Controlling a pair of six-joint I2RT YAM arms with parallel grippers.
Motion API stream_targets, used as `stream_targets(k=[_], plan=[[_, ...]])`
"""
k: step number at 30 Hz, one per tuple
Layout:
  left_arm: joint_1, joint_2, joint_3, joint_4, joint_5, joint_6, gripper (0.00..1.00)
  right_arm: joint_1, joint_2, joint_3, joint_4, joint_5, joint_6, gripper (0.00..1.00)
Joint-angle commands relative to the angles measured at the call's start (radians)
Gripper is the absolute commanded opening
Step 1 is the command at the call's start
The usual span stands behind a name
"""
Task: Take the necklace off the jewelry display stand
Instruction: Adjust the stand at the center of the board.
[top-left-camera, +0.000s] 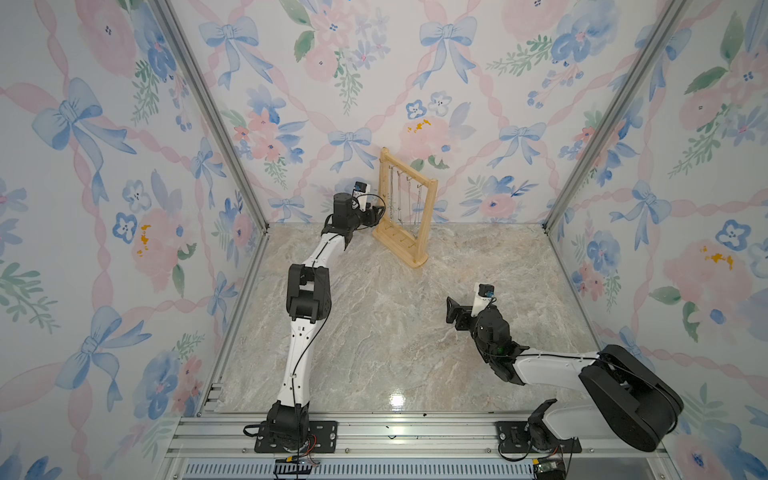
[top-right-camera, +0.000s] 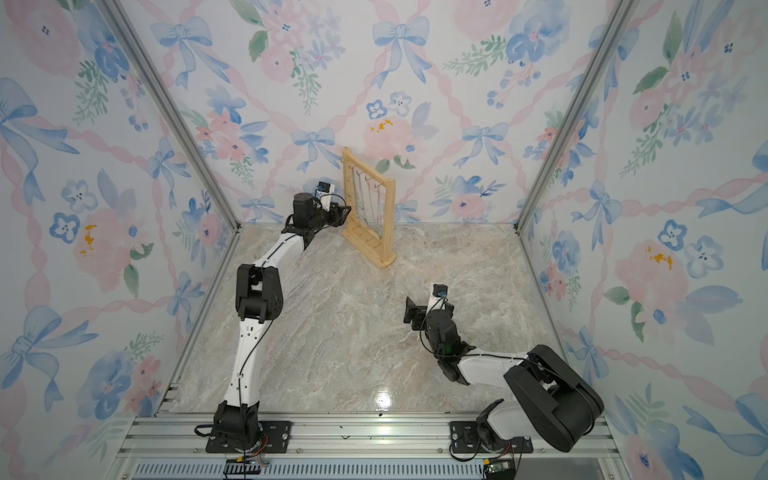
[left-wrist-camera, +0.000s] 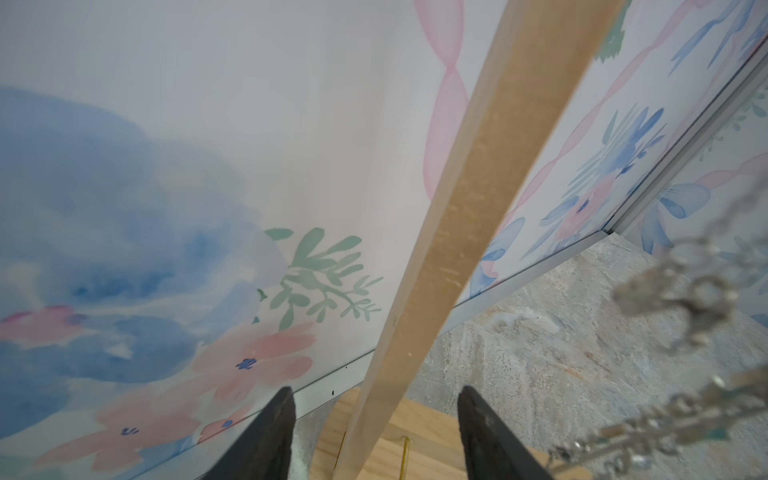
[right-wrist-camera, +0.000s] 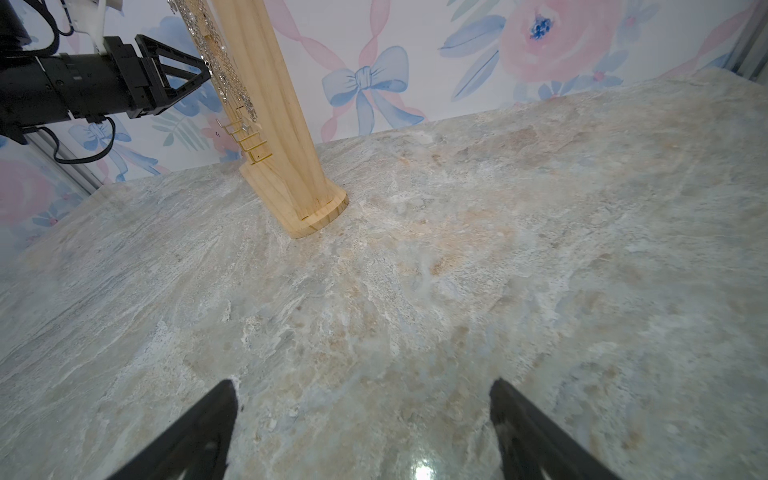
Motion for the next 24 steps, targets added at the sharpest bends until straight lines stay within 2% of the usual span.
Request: stream_targets(k=[1,24], plan=[[-0.005,0.038,0.058,0.017,0.032,-0.027,0.64,-0.004,0.016,0.006,0.023,-0.014,-0.017,0.96],[-0.023,0.073,0.068,0.177,0.012,-0.075,0.52,0.008,0.033,0.015,0.035,-0.047,-0.029,0.95]])
